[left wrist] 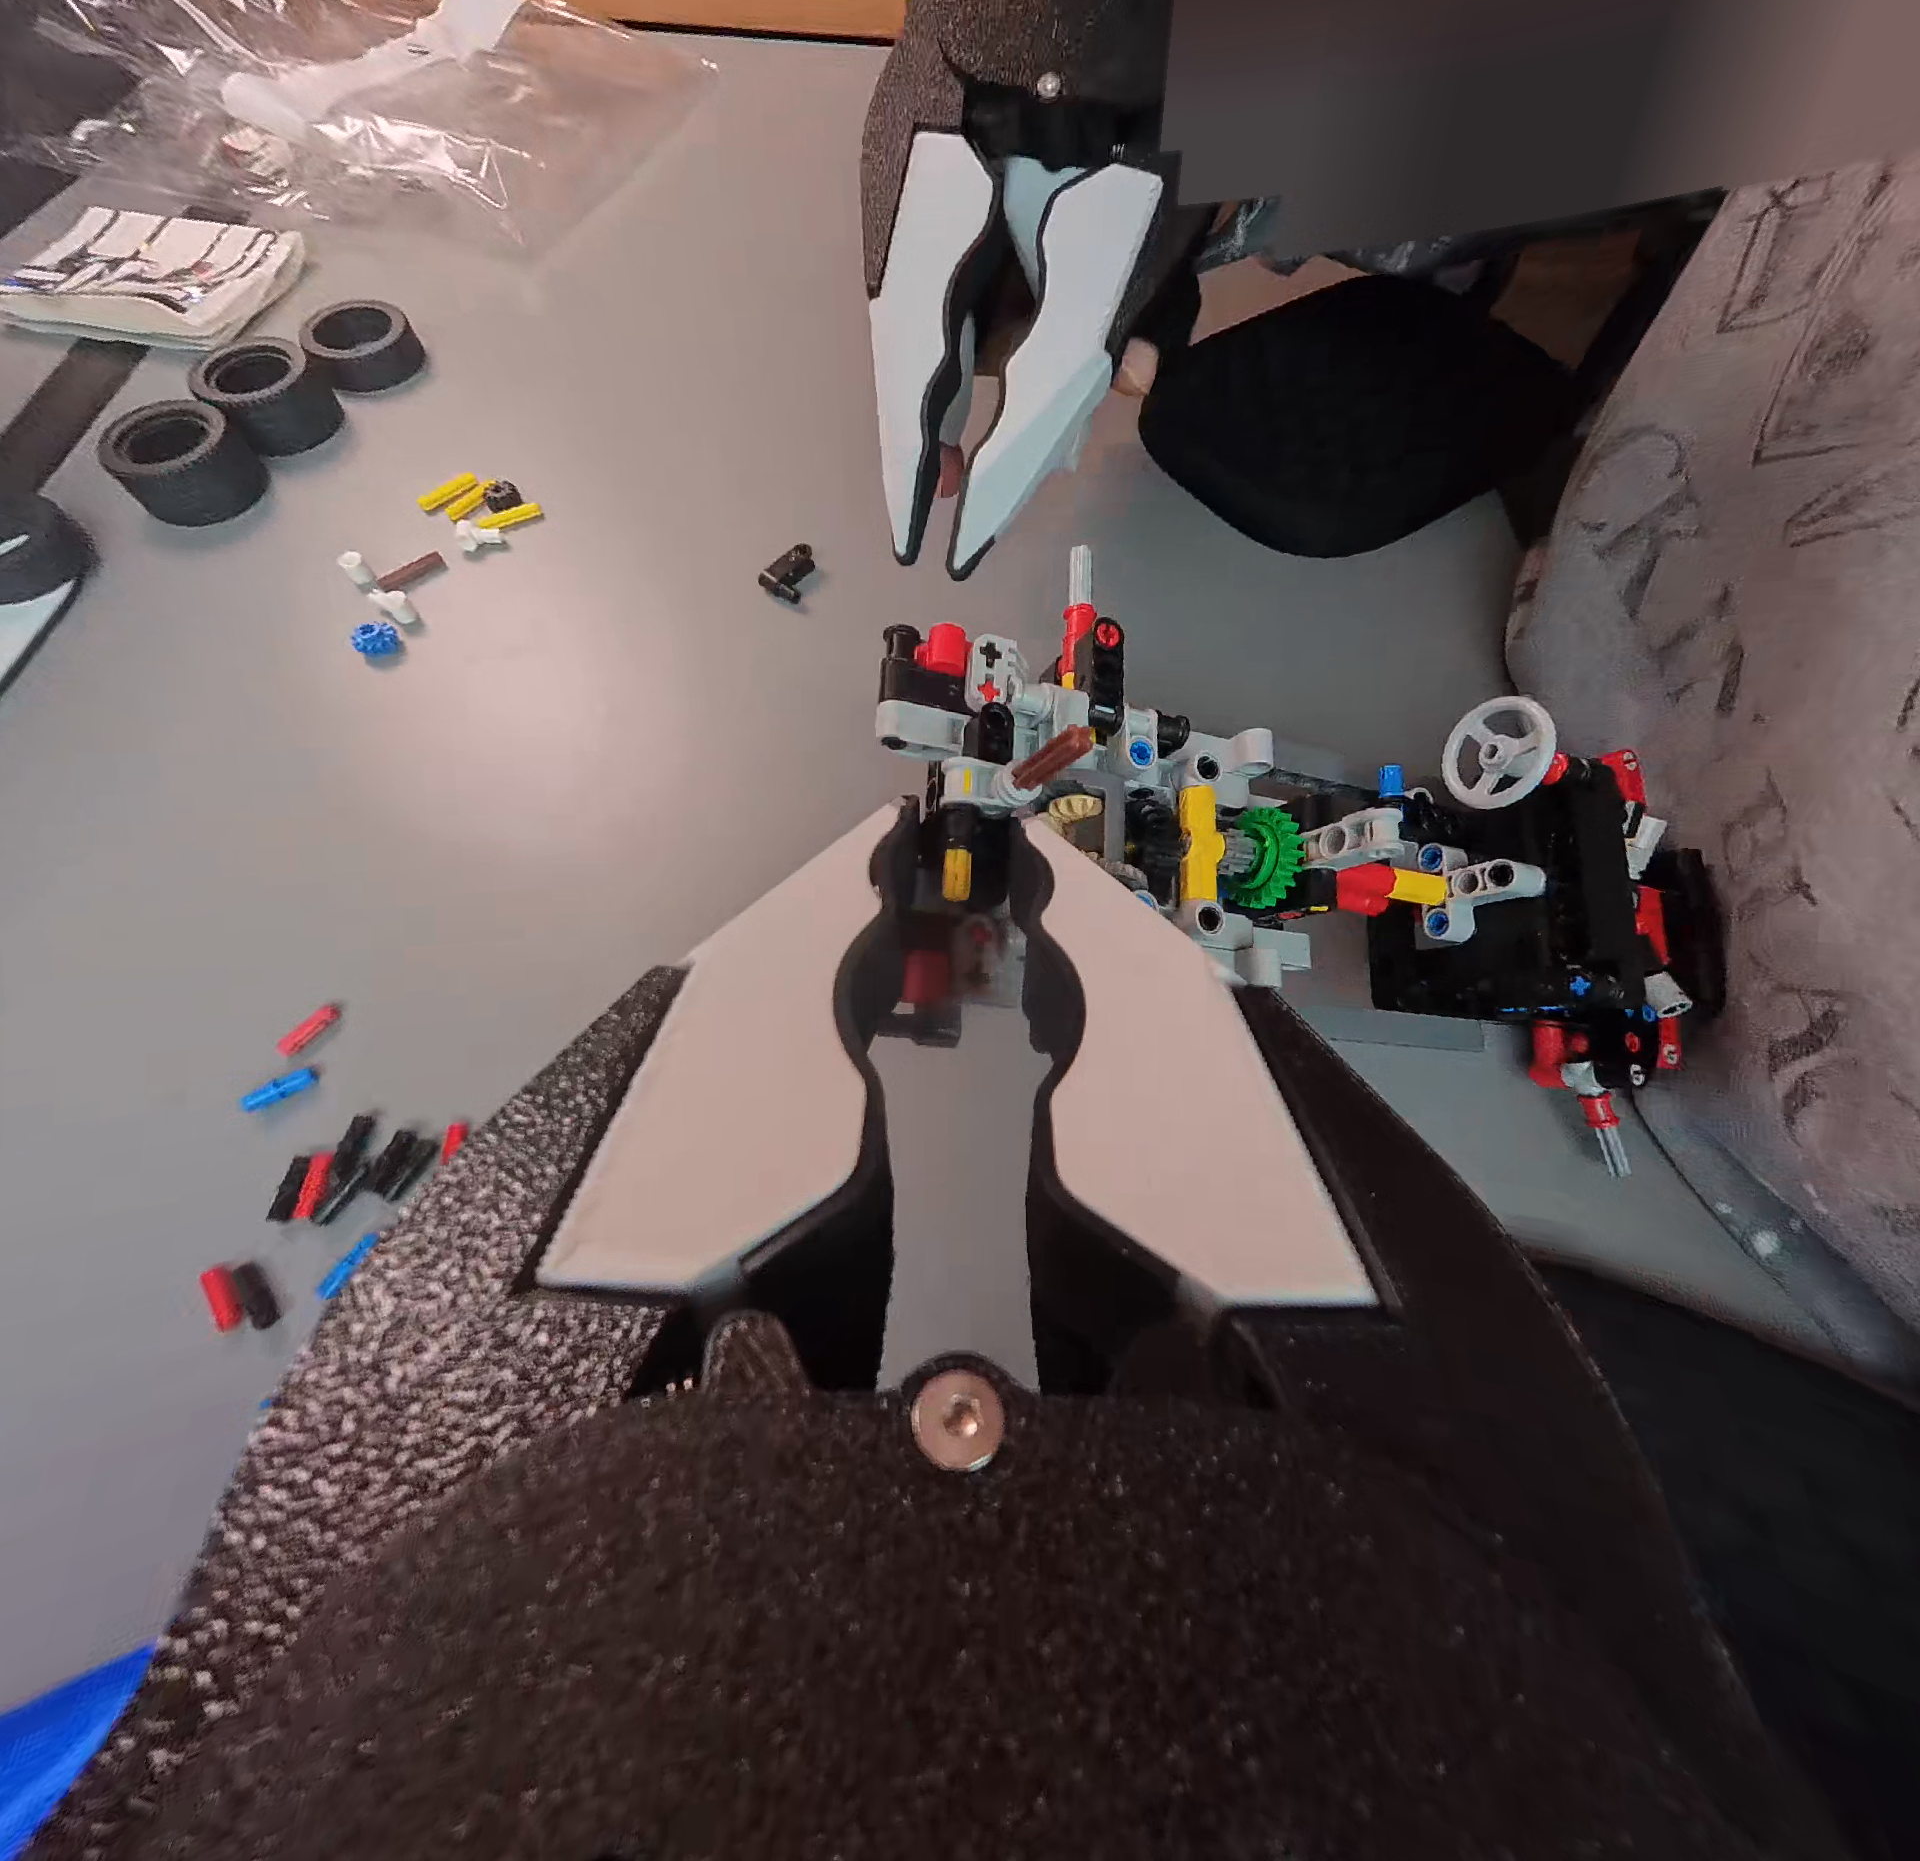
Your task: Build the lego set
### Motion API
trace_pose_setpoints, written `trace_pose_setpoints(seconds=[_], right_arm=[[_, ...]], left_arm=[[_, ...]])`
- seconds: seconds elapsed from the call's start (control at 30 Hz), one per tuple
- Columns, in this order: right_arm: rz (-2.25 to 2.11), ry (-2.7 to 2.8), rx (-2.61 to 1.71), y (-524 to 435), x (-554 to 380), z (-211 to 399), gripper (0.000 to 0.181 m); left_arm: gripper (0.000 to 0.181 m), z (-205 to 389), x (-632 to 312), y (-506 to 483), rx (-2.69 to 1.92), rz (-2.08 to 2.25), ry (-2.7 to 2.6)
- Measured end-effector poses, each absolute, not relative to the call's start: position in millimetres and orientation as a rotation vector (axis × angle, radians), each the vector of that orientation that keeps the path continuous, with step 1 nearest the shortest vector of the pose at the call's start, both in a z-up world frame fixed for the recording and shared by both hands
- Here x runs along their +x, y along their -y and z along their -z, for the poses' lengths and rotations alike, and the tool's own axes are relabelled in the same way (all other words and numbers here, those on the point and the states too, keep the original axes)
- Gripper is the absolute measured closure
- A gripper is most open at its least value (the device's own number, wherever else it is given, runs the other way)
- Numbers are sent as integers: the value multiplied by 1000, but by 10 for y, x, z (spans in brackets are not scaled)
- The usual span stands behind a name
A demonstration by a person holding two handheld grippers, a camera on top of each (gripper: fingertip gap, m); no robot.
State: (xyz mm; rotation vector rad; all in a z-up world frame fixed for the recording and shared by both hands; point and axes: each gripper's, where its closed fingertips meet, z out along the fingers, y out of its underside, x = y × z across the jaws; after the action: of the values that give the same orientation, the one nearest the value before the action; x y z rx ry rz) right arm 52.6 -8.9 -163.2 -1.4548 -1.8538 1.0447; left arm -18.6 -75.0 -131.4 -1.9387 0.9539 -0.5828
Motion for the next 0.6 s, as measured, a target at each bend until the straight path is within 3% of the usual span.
trace_pose_setpoints(seconds=[0.3, 0.37, 0.5, 0.6], right_arm=[[-816, 2275, -1325, 467, 38, 2216, 161], [-791, 2286, -1279, 492, -16, 2222, 180], [-719, 2275, -1223, 329, 108, 2173, 181], [-911, 2121, -1268, 171, 306, 1831, 181]], left_arm=[[166, 1440, -385, 986, -2039, 464, -795], [166, 1477, -385, 971, -2045, 490, -784], [166, 1583, -283, 814, -2049, 569, -801], [166, 1725, -74, 558, -2054, 634, -820]])
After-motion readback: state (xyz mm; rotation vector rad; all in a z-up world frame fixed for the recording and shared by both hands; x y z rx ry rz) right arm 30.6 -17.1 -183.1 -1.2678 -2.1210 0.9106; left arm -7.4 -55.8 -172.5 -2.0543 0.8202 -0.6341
